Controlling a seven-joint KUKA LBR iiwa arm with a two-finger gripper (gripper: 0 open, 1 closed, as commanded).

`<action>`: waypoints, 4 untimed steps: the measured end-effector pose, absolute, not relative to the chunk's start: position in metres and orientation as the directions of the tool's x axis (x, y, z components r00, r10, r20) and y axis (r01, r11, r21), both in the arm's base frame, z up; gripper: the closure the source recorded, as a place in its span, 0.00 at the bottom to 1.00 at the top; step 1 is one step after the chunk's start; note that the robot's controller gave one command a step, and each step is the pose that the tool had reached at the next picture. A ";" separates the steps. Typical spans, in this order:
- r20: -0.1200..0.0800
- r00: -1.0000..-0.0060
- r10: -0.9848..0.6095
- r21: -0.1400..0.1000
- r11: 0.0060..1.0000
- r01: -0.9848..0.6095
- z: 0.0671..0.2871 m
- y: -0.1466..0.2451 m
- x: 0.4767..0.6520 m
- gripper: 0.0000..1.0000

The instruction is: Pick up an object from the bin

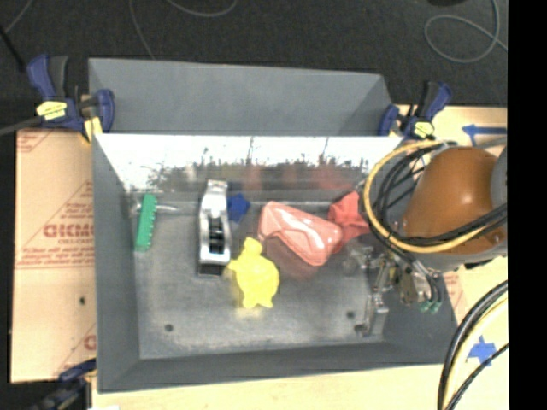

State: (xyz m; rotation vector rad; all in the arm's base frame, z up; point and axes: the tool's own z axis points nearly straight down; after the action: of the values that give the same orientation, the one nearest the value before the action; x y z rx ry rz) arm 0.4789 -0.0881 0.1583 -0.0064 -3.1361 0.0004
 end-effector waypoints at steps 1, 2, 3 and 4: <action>-0.002 -1.000 0.000 -0.001 1.000 0.000 0.163 -0.088 0.481 0.00; -0.004 -1.000 -0.005 0.000 1.000 -0.005 0.119 -0.024 0.514 0.00; -0.001 -0.996 -0.086 -0.001 0.996 -0.086 0.111 0.011 0.489 0.00; -0.003 -0.951 -0.309 -0.003 0.951 -0.309 0.114 0.030 0.525 0.00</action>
Offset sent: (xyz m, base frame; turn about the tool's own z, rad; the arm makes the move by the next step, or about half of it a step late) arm 0.0667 0.1353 -0.0883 -0.0241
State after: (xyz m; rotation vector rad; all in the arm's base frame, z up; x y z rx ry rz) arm 0.5246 0.0304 0.1139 0.4912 -3.1063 0.0034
